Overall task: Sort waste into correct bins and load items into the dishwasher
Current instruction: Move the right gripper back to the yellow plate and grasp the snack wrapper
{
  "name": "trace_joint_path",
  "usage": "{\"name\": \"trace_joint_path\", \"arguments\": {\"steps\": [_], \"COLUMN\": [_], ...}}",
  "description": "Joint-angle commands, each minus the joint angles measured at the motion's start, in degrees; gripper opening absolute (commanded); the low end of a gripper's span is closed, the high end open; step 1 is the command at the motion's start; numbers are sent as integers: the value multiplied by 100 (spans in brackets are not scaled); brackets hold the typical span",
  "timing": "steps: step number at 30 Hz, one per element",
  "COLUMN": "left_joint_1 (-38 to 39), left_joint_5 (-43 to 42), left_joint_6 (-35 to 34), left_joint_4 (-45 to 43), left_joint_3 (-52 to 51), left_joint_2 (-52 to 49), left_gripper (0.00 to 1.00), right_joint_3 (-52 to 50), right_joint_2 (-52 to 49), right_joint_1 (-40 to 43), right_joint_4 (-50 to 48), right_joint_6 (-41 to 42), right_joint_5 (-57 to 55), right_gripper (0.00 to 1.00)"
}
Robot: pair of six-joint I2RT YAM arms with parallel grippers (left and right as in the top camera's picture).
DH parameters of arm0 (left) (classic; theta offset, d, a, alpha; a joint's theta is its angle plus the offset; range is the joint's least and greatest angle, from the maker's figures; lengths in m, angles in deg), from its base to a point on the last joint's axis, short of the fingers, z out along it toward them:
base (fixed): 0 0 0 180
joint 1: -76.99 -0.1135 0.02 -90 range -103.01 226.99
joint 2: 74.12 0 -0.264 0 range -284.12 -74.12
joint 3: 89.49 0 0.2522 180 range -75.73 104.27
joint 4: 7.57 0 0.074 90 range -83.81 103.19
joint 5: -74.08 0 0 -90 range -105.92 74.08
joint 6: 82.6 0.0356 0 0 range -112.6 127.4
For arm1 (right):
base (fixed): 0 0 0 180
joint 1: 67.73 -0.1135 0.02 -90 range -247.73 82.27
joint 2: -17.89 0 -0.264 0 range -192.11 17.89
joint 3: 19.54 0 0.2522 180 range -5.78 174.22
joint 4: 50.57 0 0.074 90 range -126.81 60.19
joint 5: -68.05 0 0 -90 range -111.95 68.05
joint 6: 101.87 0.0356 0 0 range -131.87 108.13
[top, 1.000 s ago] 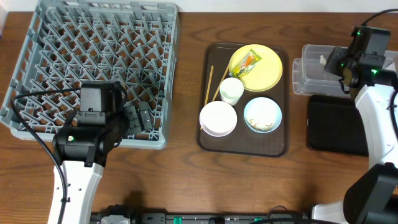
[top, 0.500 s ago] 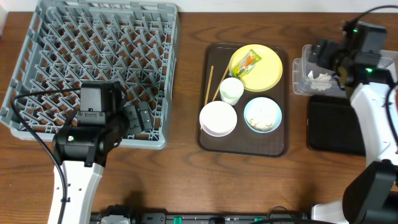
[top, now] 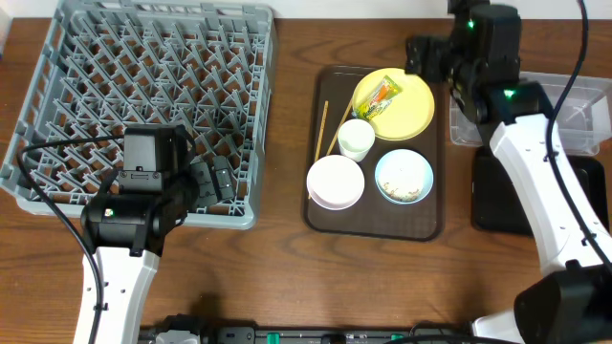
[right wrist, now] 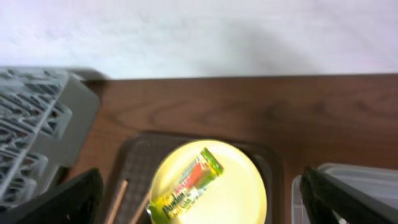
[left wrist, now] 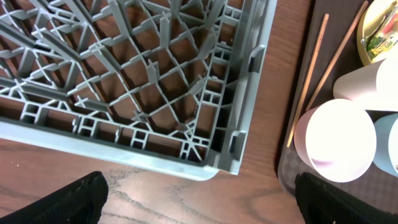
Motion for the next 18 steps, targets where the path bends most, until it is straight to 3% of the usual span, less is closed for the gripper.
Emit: {"name": "trace_joint_path", "arguments": {"steps": [1, 13, 18], "left_joint_1": [-28, -28, -28], "left_joint_5": [70, 70, 72], "left_joint_6": [11, 9, 9], "left_joint_4": [9, 9, 11], "left_joint_3": [105, 105, 105], "left_joint_2": [9, 9, 9], "left_gripper": [99, 99, 98], "right_joint_3": [424, 739, 739], "right_joint_2": [-485, -2194, -2758], "right_joint_1": [-195, -632, -837], "right_joint_4": [229, 240, -28], "right_joint_6": [15, 1475, 1582], "right_joint_5": [-348, -564, -651], "right_gripper": [99, 99, 99]}}
